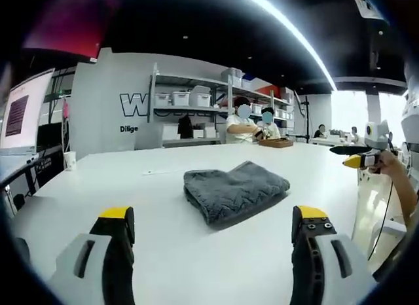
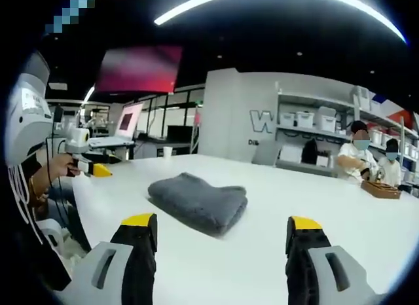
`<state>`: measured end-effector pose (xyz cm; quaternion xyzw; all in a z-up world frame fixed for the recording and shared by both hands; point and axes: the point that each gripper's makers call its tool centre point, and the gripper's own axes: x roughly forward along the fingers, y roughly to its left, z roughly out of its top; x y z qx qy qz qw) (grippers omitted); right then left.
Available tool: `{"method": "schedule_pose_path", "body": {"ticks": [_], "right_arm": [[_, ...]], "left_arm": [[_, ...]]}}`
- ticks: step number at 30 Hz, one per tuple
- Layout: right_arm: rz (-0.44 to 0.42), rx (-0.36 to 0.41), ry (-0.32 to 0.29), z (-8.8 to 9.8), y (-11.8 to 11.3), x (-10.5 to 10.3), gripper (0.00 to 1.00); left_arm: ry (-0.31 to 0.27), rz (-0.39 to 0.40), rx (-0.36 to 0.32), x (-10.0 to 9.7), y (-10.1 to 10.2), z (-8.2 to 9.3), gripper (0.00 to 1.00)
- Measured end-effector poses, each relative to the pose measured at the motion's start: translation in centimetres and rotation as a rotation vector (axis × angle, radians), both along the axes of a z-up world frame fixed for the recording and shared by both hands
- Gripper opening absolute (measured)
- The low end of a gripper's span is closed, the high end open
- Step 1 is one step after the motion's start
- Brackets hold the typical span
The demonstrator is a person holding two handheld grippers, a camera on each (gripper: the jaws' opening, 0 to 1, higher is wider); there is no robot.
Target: Open the folded towel by lifting each exposed corner and separating the folded layers until the towel lies flat within the target outline without major curled edges
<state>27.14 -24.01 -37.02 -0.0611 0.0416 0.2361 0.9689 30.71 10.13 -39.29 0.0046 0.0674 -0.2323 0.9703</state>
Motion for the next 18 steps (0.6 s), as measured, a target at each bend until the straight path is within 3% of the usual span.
{"method": "schedule_pose_path", "body": {"ticks": [18], "right_arm": [[-0.008,0.003,-0.001,0.07,-0.15,-0.04,0.77]], "left_arm": [[-0.009,-0.013,-0.001,0.14,-0.27,0.33,0.99]]}}
